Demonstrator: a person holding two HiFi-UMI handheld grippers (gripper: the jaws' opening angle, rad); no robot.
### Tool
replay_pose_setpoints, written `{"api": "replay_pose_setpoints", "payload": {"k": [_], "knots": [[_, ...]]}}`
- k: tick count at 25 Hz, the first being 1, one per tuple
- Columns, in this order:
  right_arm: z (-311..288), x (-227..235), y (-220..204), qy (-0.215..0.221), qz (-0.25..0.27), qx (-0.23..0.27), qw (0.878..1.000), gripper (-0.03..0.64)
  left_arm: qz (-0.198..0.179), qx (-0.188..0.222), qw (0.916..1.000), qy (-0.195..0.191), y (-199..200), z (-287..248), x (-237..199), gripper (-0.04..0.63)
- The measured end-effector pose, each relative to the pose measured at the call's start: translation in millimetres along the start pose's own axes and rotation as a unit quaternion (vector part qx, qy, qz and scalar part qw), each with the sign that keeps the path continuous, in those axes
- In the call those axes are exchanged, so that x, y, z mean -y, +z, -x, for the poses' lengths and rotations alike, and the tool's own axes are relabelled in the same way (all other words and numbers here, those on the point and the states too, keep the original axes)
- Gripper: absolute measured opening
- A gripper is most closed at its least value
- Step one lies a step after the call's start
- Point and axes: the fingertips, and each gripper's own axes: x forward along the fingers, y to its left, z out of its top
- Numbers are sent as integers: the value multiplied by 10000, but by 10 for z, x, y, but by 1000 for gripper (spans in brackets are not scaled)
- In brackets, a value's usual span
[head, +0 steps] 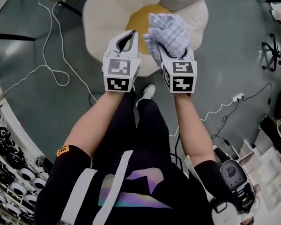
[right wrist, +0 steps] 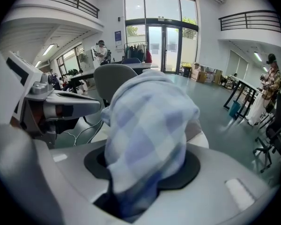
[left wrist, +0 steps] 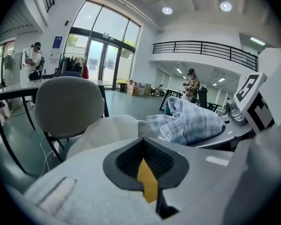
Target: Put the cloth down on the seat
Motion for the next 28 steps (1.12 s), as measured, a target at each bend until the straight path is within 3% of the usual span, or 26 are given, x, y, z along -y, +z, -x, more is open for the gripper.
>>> {"api": "replay_pose_setpoints", "payload": {"k": [28], "knots": [[-1601,553,-976,508,141,-675,9963,227,323,-806,9927,835,-1375,-1161,-312,3]]}}
